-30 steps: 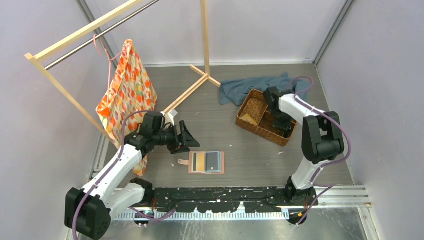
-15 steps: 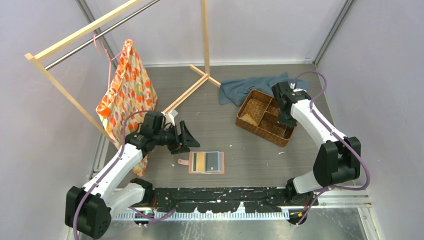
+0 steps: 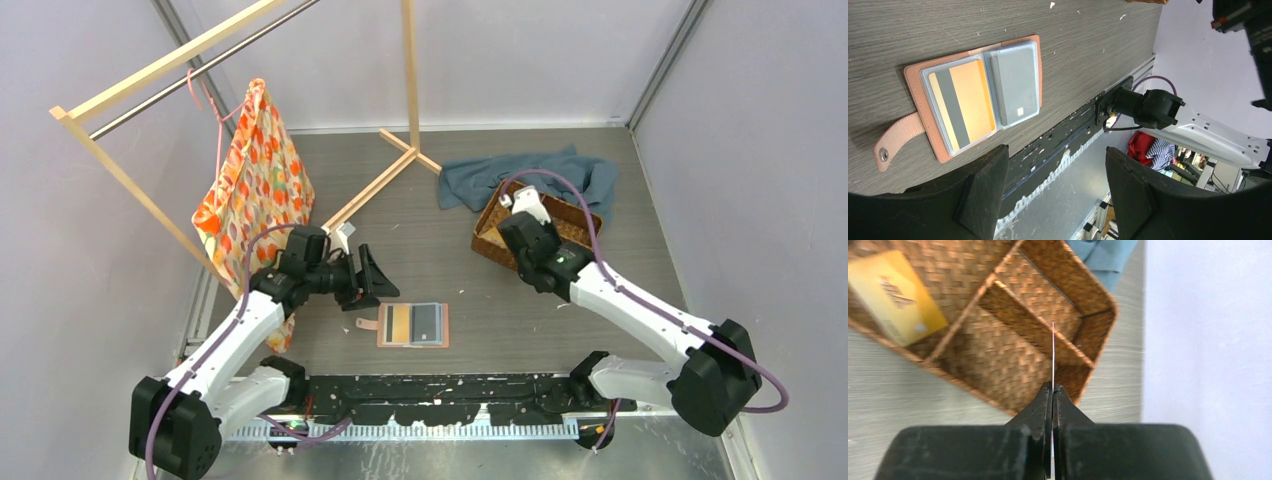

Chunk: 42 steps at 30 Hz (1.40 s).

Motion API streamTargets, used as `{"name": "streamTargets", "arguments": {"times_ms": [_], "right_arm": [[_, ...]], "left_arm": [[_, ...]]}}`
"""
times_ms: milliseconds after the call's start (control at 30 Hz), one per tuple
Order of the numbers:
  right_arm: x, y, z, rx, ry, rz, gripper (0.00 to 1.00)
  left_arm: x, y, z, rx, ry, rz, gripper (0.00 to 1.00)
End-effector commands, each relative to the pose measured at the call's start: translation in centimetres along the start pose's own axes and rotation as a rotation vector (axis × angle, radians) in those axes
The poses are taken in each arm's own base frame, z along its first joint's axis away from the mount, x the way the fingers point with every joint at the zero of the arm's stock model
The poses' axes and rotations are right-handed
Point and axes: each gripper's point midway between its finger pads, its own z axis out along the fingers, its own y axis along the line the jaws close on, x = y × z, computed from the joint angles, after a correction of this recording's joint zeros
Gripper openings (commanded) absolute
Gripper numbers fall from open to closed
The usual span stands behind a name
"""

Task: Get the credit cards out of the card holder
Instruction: Place the credit card in the storage box.

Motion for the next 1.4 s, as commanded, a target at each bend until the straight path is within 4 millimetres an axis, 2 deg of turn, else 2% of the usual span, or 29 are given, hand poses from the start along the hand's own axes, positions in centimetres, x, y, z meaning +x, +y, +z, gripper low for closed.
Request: {"name": "streamTargets", "arguments": {"times_ms": [0,100,333,433,567,933,1100,1267,1367], "right_arm": [[-1.1,-3.3,1.1,0.268,-0.068,-0.231,0.01],[-0.5,-3.3,2.0,0.316,-0.075,-0.374,0.0],[-1.1,-1.4,2.7,0.243,-0.119,-0.427,0.01],[-0.6,-0.5,2.9,0.206,-0.116,-0.459,0.01],[1.0,1.1,3.2,0.122,-0.097,-0.46,0.01],[5.6,3.3,4.4,0.043,0.07,-0.57,0.01],[6.5,5.4,3.3,-0.09,0.121,-0.549,0.01],[5.0,8.5,1.0,-0.266,0.16,-0.383,0.01],[3.3,9.1,0.7,-0.27,0.138,-0.334,0.01]], "left_arm": [[0.0,-1.0,-0.2,0.057,-0.011,0.022,0.72],[0.1,-1.1,-0.3,0.063,-0.011,0.024,0.72],[0.3,-1.1,-0.4,0.068,-0.017,0.018,0.72],[0.3,-1.2,-0.5,0.073,-0.021,0.018,0.72],[0.4,-1.1,-0.4,0.076,-0.02,0.017,0.72],[0.5,-1.3,-0.5,0.083,-0.013,0.025,0.72],[0.5,-1.2,-0.5,0.082,-0.011,0.028,0.72],[0.3,-1.3,-0.4,0.085,-0.009,0.03,0.72],[0.3,-1.3,-0.2,0.085,-0.003,0.027,0.72]]}}
